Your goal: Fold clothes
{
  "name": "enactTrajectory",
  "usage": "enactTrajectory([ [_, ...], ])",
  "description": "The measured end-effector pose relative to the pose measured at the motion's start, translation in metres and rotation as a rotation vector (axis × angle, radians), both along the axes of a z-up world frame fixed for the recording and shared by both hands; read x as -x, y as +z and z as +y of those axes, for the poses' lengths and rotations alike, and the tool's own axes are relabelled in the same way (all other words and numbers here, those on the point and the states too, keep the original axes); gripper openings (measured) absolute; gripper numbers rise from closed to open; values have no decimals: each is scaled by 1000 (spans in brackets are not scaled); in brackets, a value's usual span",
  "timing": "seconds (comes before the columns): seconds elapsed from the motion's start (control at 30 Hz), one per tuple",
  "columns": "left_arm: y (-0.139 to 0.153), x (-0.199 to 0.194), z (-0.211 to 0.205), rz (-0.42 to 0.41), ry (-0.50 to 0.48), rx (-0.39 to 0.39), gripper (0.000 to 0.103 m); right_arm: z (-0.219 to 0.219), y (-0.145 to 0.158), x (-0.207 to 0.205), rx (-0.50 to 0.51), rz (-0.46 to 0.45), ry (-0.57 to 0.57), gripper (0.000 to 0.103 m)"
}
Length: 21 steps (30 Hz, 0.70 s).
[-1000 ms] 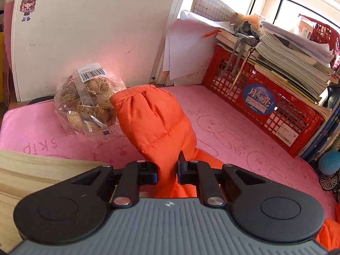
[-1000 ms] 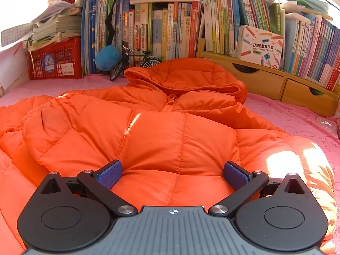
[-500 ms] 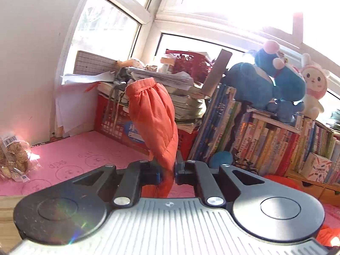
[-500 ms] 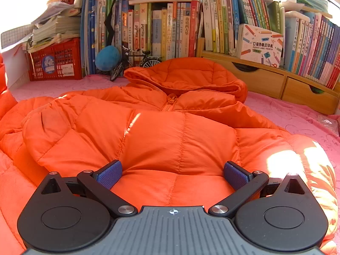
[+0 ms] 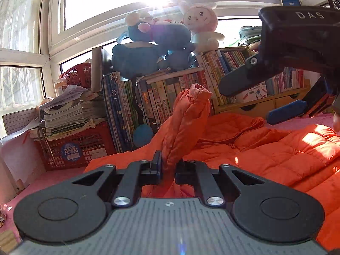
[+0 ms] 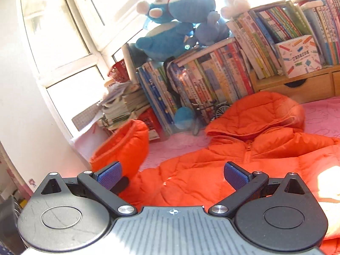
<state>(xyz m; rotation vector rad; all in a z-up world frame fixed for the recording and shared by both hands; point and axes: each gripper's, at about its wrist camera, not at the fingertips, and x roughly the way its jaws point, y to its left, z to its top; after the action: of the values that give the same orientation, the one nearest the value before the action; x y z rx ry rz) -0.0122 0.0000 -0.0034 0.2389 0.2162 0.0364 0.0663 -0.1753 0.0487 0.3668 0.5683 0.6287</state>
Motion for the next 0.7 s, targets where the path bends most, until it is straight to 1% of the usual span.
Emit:
enactTrajectory([
  [0.1, -6, 1, -11, 13, -12, -32, 11, 11, 17, -6, -86, 30, 94, 103],
  [0.2, -8, 4, -18, 12, -32, -53, 11, 30, 18, -14, -22, 34, 65, 103],
  [0.23, -7, 5, -20, 11, -38, -58, 12, 33, 17, -16, -15, 48, 60, 98],
  [0.27, -7, 6, -21, 11, -44, -61, 13, 37, 16, -18, -8, 62, 54, 73],
  [0.3, -7, 7, -22, 12, -49, -63, 14, 40, 15, -20, -3, 79, 47, 55],
  [0.33, -6, 8, -21, 12, -57, -58, 15, 38, 13, -23, -11, 116, 33, 25],
  [0.37, -4, 11, -19, 13, -73, -48, 17, 35, 12, -26, -17, 134, 17, 19],
  [0.4, -3, 14, -18, 13, -88, -39, 18, 29, 13, -29, -21, 132, 1, 18],
  [0.47, -1, 19, -15, 17, -111, -24, 19, 14, 17, -30, 7, 97, -53, 16],
  [0.6, 0, 24, -8, 20, -106, -38, 19, -18, 29, -30, 156, -13, -229, 16],
  [0.67, -3, 18, -3, 39, -76, -52, 20, -31, 27, -32, 228, -46, -300, 16],
  [0.7, -5, 15, 0, 51, -57, -59, 20, -36, 25, -33, 249, -48, -318, 16],
])
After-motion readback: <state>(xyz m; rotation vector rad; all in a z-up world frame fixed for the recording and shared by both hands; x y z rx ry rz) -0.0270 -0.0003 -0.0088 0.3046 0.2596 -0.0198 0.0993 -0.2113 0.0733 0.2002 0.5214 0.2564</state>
